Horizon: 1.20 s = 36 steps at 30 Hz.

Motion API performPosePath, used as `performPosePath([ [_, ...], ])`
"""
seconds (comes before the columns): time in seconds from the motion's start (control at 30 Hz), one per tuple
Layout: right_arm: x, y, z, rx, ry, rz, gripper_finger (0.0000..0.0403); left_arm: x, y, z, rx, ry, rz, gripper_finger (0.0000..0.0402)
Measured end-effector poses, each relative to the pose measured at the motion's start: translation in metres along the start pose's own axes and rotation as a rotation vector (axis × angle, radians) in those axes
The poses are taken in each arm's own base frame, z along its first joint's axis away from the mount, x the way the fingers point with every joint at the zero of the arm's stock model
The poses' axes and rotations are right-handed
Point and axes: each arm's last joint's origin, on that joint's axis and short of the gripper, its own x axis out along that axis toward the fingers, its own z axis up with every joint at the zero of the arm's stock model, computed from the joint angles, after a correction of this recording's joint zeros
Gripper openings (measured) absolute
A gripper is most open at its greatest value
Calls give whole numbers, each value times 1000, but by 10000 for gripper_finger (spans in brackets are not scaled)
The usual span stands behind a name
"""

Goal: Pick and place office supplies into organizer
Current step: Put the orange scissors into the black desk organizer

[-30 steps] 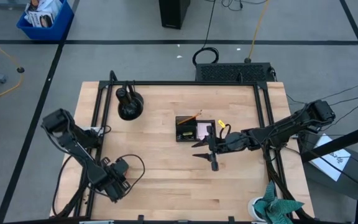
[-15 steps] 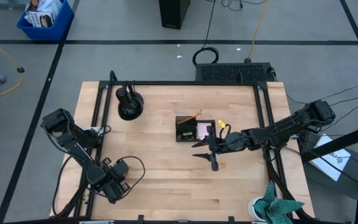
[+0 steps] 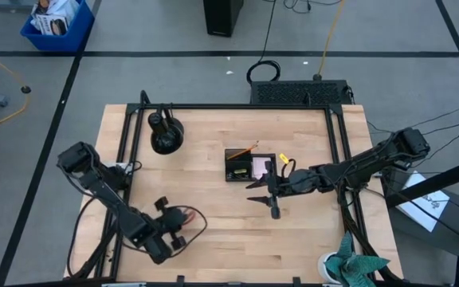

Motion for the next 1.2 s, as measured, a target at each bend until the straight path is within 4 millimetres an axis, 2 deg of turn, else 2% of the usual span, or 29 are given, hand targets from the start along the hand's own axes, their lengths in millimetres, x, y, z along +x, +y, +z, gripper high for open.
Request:
performPosePath([
  [0.23, -4, -1, 4, 16, -10, 0, 155, -7, -1, 52, 69, -242, -92, 13],
  [0.43, -17, -3, 5, 51, 45, -8, 155, -32, 9, 112, 186, -502, -220, 16],
  [0.57, -25, -4, 7, 74, 70, -10, 155, -46, 28, 144, 303, -622, -307, 9],
  [0.73, -30, -4, 7, 71, 85, -10, 155, -51, 63, 178, 348, -732, -332, 18],
  [0.93, -37, 1, 12, 25, 53, -49, 155, -33, 99, 213, 379, -839, -376, 8],
  [1.2, -51, 9, 18, -15, 20, -113, 155, 21, 137, 242, 407, -950, -479, 19],
])
